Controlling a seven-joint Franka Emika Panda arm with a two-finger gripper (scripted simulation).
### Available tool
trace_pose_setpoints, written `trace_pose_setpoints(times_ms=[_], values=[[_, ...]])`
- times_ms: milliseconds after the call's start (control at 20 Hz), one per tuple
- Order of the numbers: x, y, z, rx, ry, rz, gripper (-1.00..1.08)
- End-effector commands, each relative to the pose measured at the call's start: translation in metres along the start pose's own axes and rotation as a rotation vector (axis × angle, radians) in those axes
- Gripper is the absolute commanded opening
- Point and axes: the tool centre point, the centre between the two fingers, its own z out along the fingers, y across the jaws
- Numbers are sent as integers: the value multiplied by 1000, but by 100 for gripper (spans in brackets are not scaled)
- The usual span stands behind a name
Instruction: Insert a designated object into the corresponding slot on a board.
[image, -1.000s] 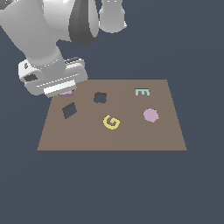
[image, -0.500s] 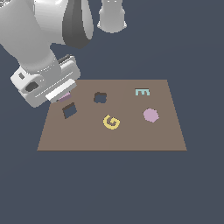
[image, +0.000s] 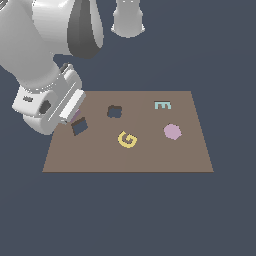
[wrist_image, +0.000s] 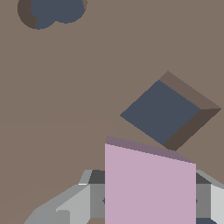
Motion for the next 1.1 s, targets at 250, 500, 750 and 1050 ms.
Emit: trace_pose_setpoints(times_ms=[250, 500, 750, 1050], values=[[12, 14, -2, -1, 0, -333, -100], [22, 21, -2, -1, 0, -537, -100], [31, 24, -3, -1, 0, -702, -100], [39, 25, -3, 0, 0, -848, -100]])
